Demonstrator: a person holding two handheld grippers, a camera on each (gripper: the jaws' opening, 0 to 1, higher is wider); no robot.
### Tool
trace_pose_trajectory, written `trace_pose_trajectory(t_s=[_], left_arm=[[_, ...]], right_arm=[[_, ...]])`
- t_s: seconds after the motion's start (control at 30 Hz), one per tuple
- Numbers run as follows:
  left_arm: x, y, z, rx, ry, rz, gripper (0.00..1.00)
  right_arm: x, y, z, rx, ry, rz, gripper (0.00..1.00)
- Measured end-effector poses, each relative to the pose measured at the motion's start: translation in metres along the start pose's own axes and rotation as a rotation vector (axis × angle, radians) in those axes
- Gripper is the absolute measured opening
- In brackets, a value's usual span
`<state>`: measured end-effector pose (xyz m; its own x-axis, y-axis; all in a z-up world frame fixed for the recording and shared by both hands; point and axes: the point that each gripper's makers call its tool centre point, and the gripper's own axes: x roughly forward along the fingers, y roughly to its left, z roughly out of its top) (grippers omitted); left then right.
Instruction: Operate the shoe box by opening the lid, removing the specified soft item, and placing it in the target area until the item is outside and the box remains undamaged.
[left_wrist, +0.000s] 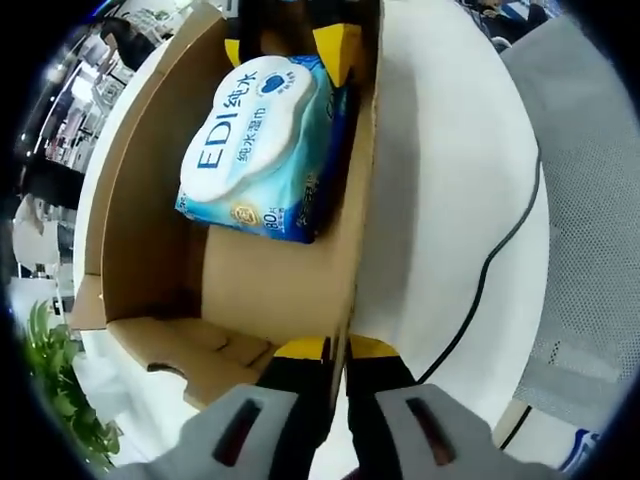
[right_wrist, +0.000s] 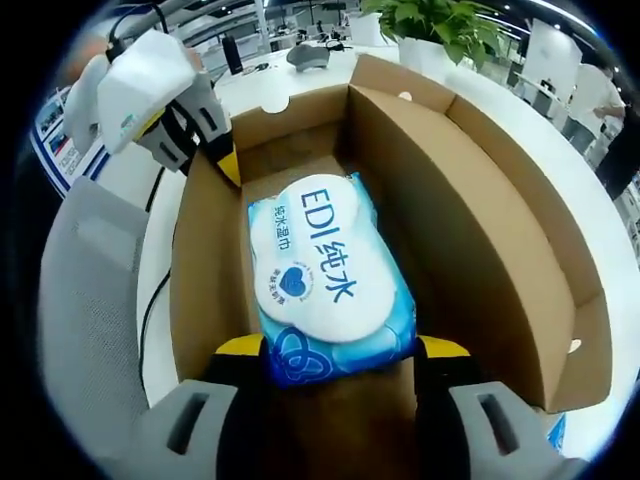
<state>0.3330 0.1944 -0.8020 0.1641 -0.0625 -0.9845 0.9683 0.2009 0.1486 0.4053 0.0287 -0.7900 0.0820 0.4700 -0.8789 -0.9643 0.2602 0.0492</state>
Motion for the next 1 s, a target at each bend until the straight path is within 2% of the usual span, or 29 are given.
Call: trace_pose_trajectory(t_s=[0.13,0.17,0.3,0.37,0.4,0.5,0.6,0.67,0.73,0.83,0.93,1.0], left_arm=[[-0.001,-0.001,0.001,0.046,-0.024,0.01,0.05],[-0.002,-0.001,0.002,0.037,-0.04,0.006,0.09],[-0.009,-0.008,0.013,-0.095,-0.181,-0.08,0.2],[-0.013,-0.008,0.019,-0.131,-0.253,-0.125,0.23],[-0.016,-0.008,0.021,-0.176,-0.28,-0.152,0.24],[-0.023,-0.006,0.025,-0.275,-0.3,-0.187,0.26],[-0.034,-0.002,0.034,-0.203,-0.359,-0.151,0.27],[-0.042,-0.002,0.038,-0.178,-0.364,-0.163,0.28],[-0.05,0.0,0.044,-0.173,-0.395,-0.169,0.3],[-0.064,0.009,0.059,-0.208,-0.456,-0.186,0.35],[-0.072,0.026,0.072,-0.241,-0.517,-0.144,0.52],[-0.078,0.039,0.08,-0.254,-0.57,-0.103,0.58]], right_arm=[[0.0,0.001,0.0,-0.01,0.002,-0.009,0.57],[0.0,0.001,0.001,-0.013,0.001,-0.009,0.57],[-0.001,0.0,0.001,-0.005,-0.014,-0.015,0.58],[-0.003,0.0,0.001,-0.008,-0.027,-0.018,0.58],[-0.003,0.0,0.002,-0.01,-0.029,-0.02,0.58],[-0.006,0.001,0.005,-0.047,-0.031,-0.03,0.57],[-0.009,0.001,0.006,-0.055,-0.031,-0.039,0.56],[-0.013,-0.001,0.009,-0.038,-0.048,-0.045,0.57],[-0.015,-0.002,0.01,-0.033,-0.054,-0.049,0.59],[-0.02,-0.002,0.011,-0.055,-0.057,-0.053,0.67],[-0.027,-0.005,0.015,-0.061,-0.061,-0.069,0.68],[-0.032,-0.006,0.019,-0.05,-0.062,-0.07,0.72]])
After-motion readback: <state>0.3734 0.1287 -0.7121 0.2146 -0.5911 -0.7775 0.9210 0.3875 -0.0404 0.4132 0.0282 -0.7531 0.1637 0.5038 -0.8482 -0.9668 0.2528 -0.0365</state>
